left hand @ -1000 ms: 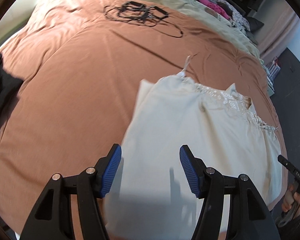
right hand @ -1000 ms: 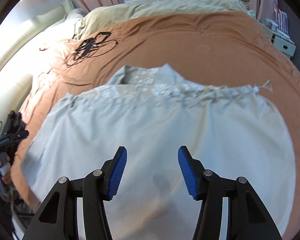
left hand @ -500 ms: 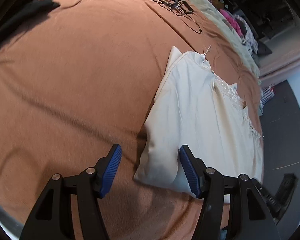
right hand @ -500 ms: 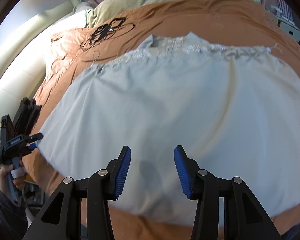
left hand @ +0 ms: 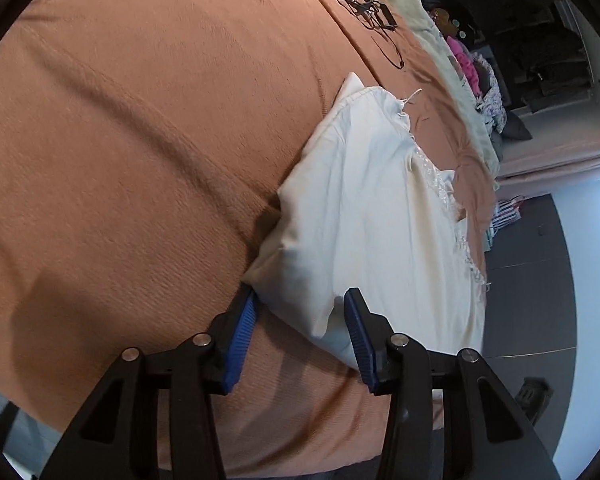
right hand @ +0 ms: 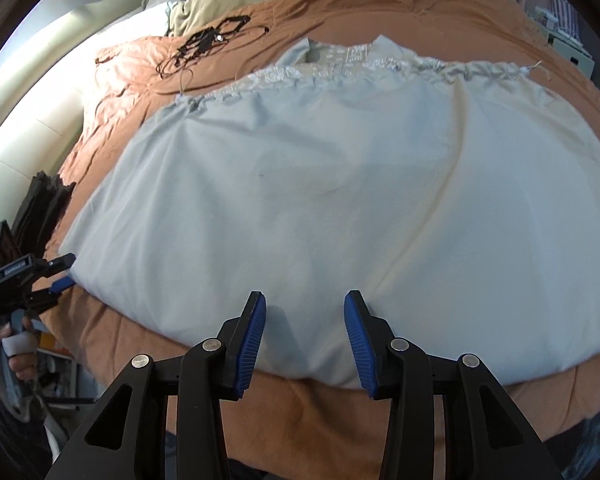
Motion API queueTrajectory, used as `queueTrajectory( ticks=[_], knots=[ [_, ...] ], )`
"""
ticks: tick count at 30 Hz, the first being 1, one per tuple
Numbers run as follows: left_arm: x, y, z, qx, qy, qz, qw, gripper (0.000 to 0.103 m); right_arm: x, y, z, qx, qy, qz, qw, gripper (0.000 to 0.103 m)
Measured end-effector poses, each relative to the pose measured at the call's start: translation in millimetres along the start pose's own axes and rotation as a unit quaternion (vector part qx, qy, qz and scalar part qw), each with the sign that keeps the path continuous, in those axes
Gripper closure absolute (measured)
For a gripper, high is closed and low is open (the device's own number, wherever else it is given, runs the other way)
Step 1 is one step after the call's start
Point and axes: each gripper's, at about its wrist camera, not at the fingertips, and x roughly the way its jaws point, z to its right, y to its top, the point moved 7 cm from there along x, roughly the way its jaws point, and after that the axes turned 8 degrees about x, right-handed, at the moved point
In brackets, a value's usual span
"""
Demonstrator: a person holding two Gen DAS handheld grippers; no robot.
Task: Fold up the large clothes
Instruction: 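Close both tools on the side edge of the folded jacket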
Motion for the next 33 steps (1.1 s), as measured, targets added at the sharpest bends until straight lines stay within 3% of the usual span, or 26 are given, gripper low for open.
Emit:
queueTrajectory(
  ticks=[6,9,17,24,33],
  knots=[
    [19.3,7.3,2.9,-0.020,-0.021,0.012,0.9995,0.057,11.1,-9.5,-0.9,-0.013,-0.037,-0.002,0.999,0.062],
    [23.0,9.7,6.2,-0.020,-0.026,0.024,0.9992,0.057,27.1,-1.3,3.1,-0.006,-0.051,-0.007,0.999,0.067],
    [31.0,19.2,5.7,-0.042,-0.054,0.042,0.9968,0.057,61.2,45.0,11.3,0.017,-0.058,-0.017,0.998,0.087],
    [31.2,22.1,7.9,-0.046,-0.048,0.047,0.9967,0.058,87.6,96.5,10.7,0.032,-0.059,-0.025,0.997,0.092],
    [29.5,15.4,2.2,-0.070,-0.020,0.053,0.9959,0.071,117.8,154.1,13.9,0.032,-0.072,-0.024,0.997,0.096]
  ],
)
